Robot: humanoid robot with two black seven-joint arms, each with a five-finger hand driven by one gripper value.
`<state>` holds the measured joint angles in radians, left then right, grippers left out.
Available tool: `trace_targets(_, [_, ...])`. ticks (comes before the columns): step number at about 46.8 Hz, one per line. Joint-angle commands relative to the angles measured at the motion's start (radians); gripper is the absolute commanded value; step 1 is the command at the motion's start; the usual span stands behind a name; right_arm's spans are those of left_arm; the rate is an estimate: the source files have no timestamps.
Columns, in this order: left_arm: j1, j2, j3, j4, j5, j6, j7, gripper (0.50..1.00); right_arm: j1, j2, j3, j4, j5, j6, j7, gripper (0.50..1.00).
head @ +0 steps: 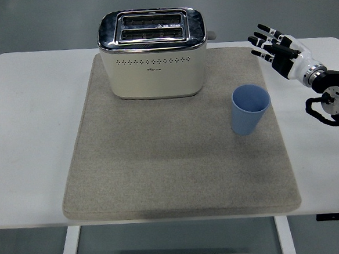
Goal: Put the water cup in front of the bread machine
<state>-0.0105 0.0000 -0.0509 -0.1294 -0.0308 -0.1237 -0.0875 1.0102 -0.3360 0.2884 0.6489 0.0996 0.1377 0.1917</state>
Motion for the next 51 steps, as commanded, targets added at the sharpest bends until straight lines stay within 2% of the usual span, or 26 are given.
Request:
trace_targets(1, [0.0,0.0,-0.001,0.001,0.0,-0.001,0.002,1.0,0.001,0.0,0.0,0.0,0.0,-0.001,-0.002,0.93])
trace_targets(9, [0.0,0.0,0.0,0.001,0.0,-0.001,0.034,1.0,-0.002,0.0,0.0,0.0,0.002,0.002,-0.002,0.93])
trace_targets(19, [0.0,0.0,-0.001,0.001,0.0,-0.002,0.034,1.0,-0.001,-0.008,0.001,0.001,0.002,0.006,-0.002,0.93])
trace_targets(26, [0.0,0.0,-0.001,-0.001,0.0,-0.008,0.034,1.0,-0.001,-0.015,0.002,0.003,0.002,0.04,-0.002,0.93])
trace_targets(51, [0.0,0.0,-0.003,-0.003,0.0,-0.01,0.037,1.0,-0.012,-0.038,-0.009,0.003,0.0,0.046,0.002,0.93])
